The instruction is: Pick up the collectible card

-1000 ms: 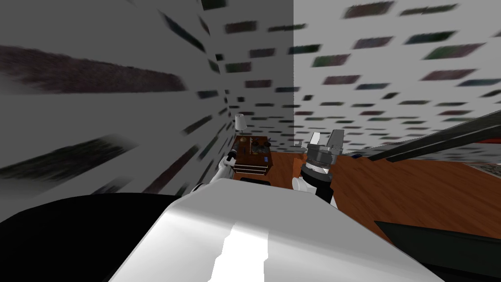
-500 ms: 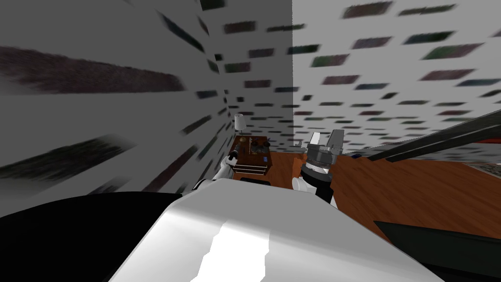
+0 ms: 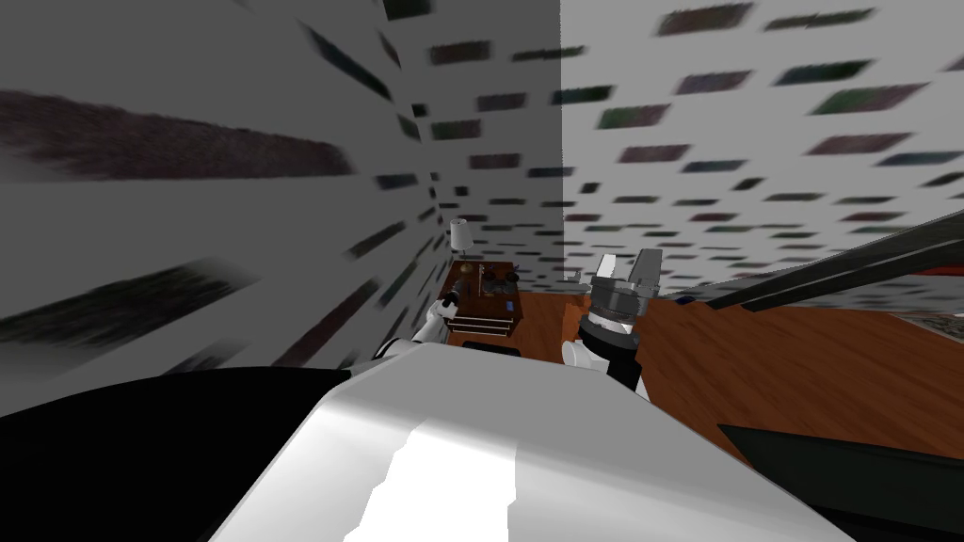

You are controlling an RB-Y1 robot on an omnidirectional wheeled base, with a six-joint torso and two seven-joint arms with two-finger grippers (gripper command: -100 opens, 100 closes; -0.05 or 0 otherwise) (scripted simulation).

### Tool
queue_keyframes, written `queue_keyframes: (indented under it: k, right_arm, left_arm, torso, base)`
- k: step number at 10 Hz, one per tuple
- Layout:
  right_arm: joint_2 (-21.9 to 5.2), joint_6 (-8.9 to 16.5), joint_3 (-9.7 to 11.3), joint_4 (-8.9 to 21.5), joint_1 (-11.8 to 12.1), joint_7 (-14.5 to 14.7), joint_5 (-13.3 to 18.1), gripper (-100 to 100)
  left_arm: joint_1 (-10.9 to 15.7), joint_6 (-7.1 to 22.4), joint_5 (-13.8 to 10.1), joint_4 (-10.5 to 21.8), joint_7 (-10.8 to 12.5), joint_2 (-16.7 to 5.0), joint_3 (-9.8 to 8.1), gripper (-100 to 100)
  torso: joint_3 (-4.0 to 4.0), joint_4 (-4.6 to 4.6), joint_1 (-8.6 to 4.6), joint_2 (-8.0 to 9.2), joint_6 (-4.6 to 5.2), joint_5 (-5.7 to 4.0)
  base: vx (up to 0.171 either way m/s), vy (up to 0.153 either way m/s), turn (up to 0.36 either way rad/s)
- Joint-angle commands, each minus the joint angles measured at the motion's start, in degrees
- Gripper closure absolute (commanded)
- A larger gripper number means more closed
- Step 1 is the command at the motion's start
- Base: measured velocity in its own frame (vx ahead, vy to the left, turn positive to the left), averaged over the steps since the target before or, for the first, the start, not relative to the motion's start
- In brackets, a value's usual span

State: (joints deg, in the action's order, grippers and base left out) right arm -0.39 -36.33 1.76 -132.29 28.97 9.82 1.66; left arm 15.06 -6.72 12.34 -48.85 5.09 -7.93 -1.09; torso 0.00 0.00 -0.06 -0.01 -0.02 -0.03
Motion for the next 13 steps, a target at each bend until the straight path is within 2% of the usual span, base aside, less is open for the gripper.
queue_keyframes:
  k: [1, 3, 6, 9, 10, 12, 13]
  right_arm:
    - [0.0, 0.0, 0.0, 0.0, 0.0, 0.0, 0.0, 0]
    - [0.0, 0.0, 0.0, 0.0, 0.0, 0.0, 0.0, 0]
    - [0.0, 0.0, 0.0, 0.0, 0.0, 0.0, 0.0, 0]
    - [0.0, 0.0, 0.0, 0.0, 0.0, 0.0, 0.0, 0]
    - [0.0, 0.0, 0.0, 0.0, 0.0, 0.0, 0.0, 0]
    - [0.0, 0.0, 0.0, 0.0, 0.0, 0.0, 0.0, 0]
    - [0.0, 0.0, 0.0, 0.0, 0.0, 0.0, 0.0, 0]
  left_arm:
    - [0.7, 0.4, 0.2, 1.7, 0.1, 0.1, -0.07, -100]
    - [3.1, 1.7, 0.7, 5.9, 0.5, 0.4, -0.07, -100]
    - [4.1, 2.3, 0.9, 8.6, 0.7, 0.6, -0.07, -100]
    - [6.6, 3.6, 1.4, 13.6, 1.1, 0.9, -0.06, -100]
    - [6.6, 3.6, 1.4, 13.6, 1.1, 0.9, -0.06, -100]
    - [7.8, 4.2, 1.7, 16.2, 1.3, 1.0, -0.06, -100]
    - [7.8, 3.6, 1.7, 16.2, 1.0, 1.1, -0.5, -100]
  torso:
    - [0.0, 0.0, 0.0, 0.0, 0.0, 0.0]
    - [0.0, 0.0, 0.01, 0.0, 0.0, 0.0]
    - [0.01, 0.0, 0.0, 0.01, 0.0, 0.0]
    - [0.01, 0.0, 0.01, 0.02, -0.01, 0.0]
    - [0.01, 0.0, 0.0, 0.02, 0.0, 0.0]
    - [0.01, 0.0, 0.03, 0.01, -0.01, 0.0]
    - [0.0, 0.0, 0.03, 0.01, -0.01, 0.0]
  base:
    - [0.003, -0.014, -0.001]
    - [0.003, -0.017, -0.001]
    - [0.0, -0.015, 0.0]
    - [0.0, -0.014, 0.0]
    - [0.0, -0.012, 0.0]
    - [0.002, -0.008, 0.0]
    - [0.0, 0.0, 0.0]
